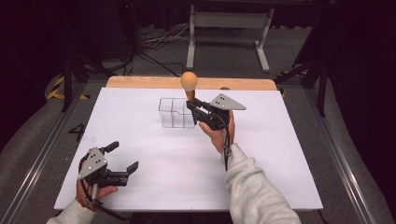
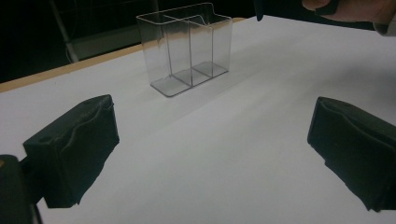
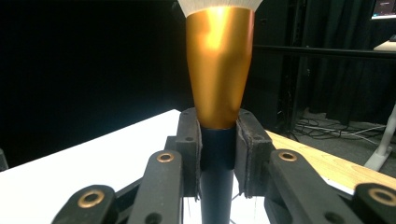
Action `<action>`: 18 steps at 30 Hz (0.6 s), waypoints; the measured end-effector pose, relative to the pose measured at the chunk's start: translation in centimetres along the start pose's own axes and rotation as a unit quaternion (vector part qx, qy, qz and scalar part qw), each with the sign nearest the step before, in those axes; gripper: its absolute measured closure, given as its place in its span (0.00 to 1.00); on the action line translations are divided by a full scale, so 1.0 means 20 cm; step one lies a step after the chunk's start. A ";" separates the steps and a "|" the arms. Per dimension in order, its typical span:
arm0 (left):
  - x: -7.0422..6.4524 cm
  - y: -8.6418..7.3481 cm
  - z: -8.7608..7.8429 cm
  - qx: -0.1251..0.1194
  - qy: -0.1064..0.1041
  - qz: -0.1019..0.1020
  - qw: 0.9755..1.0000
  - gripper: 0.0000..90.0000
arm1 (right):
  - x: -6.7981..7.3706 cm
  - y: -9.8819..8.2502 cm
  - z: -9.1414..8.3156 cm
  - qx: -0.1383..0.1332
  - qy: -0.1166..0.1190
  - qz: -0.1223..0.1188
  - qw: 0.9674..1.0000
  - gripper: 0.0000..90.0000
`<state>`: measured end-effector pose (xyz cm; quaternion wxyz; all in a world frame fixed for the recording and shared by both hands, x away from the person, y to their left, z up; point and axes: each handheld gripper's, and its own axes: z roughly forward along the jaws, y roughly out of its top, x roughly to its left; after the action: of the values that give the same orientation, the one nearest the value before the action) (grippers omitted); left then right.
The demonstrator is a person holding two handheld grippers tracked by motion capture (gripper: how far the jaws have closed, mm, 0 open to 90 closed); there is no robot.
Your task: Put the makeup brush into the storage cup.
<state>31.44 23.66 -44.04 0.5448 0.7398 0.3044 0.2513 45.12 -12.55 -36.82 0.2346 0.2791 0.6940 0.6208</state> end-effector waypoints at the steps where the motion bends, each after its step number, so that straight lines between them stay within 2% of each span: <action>1: 0.00 0.00 0.00 0.002 0.000 0.001 1.000 0.03 | -0.01 0.01 0.01 -0.001 0.000 0.000 1.000 0.83; 10: 0.00 -0.01 -0.02 -0.001 0.000 0.004 1.000 0.03 | -0.03 0.05 0.07 -0.011 -0.003 0.009 1.000 0.83; 18: 0.00 -0.02 -0.04 -0.004 0.007 0.004 1.000 0.03 | -0.07 0.08 0.11 -0.015 -0.022 0.007 1.000 0.83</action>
<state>30.77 24.38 -44.17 0.5445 0.7373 0.3039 0.2598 47.86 -11.75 -35.56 0.2494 0.2938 0.6777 0.6263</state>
